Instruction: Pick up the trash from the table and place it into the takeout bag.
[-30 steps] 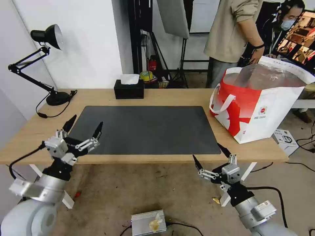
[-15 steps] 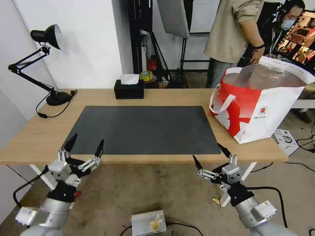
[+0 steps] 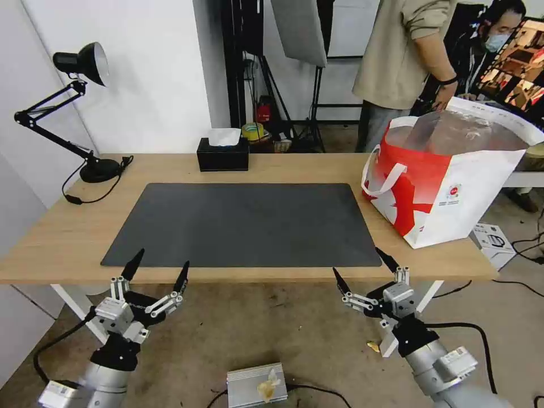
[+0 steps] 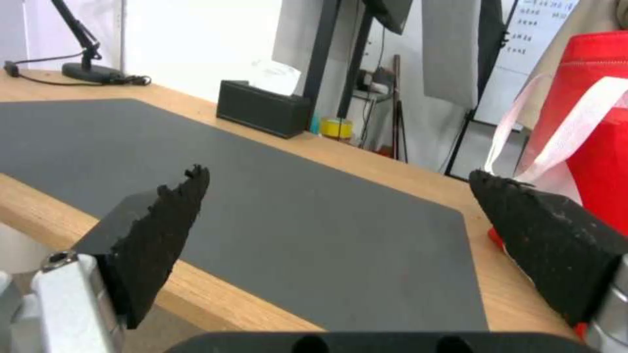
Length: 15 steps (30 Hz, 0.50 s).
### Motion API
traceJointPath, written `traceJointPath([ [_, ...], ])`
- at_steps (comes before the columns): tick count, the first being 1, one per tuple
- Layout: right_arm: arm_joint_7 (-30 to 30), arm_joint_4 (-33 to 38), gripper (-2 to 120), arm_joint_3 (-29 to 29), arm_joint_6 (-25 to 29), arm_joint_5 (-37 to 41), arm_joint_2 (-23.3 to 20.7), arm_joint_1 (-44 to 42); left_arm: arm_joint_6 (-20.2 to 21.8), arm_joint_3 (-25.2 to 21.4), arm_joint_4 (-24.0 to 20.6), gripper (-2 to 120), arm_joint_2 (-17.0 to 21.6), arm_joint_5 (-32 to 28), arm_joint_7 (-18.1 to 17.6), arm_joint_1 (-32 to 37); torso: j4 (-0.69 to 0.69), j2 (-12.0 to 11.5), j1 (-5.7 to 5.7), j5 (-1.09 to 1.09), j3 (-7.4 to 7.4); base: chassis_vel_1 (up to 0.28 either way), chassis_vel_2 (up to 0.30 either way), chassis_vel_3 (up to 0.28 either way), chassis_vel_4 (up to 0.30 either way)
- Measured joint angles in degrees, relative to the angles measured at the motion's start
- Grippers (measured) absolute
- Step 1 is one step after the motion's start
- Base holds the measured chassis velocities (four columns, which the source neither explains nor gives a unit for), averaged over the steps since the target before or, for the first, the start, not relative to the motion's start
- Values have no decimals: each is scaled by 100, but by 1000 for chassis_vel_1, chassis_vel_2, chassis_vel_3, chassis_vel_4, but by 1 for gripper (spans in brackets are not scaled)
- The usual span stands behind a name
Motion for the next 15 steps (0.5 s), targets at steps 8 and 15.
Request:
traceJointPath([
  [8,0,0,100,0,0,0,0,0,-165,-117,165,100,75,-179,77,18,0,0,0,0,0,0,0,0,0],
  [15,0,0,100,0,0,0,0,0,-279,-118,229,100,76,-222,78,-4,0,0,1,0,0,0,0,0,0],
])
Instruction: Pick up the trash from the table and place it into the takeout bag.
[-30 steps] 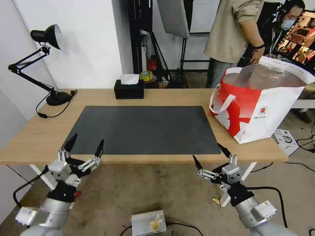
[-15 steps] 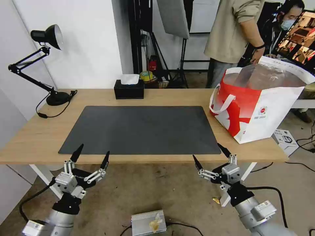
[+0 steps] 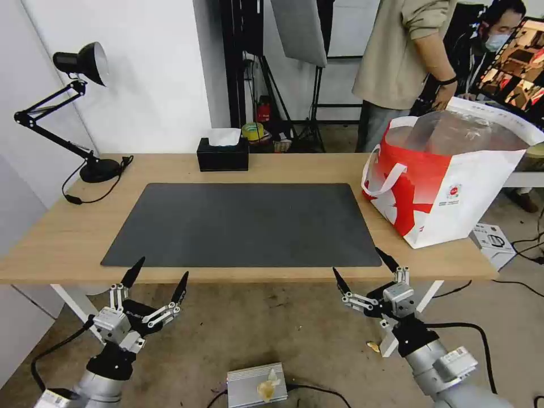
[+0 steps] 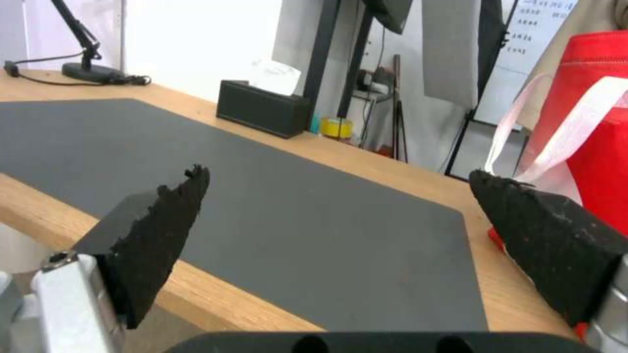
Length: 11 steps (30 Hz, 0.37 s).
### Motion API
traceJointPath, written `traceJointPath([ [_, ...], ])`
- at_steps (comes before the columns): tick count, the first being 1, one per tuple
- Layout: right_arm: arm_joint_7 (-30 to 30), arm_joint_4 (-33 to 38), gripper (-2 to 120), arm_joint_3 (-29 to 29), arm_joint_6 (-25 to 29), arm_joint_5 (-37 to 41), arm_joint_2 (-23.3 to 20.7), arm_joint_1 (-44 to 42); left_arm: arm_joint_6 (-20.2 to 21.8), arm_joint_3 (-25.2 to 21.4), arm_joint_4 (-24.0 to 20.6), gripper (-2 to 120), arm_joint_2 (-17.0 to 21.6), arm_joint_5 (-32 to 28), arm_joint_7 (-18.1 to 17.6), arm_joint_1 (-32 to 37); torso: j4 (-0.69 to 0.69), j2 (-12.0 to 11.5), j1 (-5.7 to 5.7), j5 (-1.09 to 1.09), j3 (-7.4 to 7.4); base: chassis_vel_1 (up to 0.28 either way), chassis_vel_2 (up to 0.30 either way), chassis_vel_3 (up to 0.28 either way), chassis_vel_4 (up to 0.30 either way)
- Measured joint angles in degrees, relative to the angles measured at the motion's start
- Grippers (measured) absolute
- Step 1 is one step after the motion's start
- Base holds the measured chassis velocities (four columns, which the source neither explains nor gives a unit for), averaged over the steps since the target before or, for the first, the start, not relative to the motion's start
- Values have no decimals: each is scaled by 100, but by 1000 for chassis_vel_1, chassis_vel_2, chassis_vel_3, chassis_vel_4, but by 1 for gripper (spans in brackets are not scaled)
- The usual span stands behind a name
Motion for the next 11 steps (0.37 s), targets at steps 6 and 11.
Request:
traceJointPath([
  [6,0,0,100,0,0,0,0,0,-64,7,41,100,38,-113,54,-53,0,0,0,0,0,0,0,0,0],
  [11,0,0,100,0,0,0,0,0,-114,-21,104,100,76,-129,98,-91,0,0,0,0,0,0,0,0,0],
])
